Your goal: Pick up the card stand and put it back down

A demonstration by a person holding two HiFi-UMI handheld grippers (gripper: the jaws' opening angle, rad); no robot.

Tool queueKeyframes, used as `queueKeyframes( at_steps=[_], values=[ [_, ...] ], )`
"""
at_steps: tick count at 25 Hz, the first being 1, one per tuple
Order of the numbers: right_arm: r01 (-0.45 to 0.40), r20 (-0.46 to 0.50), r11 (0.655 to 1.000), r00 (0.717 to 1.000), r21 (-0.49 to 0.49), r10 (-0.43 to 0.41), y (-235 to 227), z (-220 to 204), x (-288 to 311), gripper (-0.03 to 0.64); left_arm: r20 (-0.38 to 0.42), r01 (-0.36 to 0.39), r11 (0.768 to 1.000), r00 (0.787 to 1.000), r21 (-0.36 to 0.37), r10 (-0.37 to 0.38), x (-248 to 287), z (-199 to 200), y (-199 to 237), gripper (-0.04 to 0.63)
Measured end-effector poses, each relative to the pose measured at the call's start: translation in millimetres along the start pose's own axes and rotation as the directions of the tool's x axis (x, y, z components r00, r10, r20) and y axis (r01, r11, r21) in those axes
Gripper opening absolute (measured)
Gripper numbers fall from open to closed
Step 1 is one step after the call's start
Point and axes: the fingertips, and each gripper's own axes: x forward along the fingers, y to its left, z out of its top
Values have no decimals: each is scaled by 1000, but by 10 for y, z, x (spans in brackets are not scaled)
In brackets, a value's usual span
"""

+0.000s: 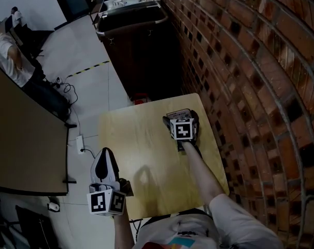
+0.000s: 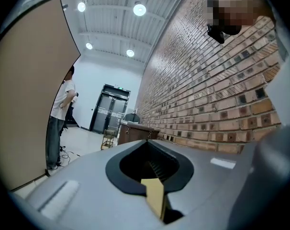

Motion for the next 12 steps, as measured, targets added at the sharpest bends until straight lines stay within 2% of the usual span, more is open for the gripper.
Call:
queueKeyframes(
  at_steps=[5,12],
  values=[
    [34,15,999,999,-7,-34,-13,16,87,575,1,-13,1000,1000,5,13,10,12,53,5],
    [30,70,999,997,-17,-29,-5,79,126,572,-4,-40,999,999,9,40,-19,6,148,5]
  ],
)
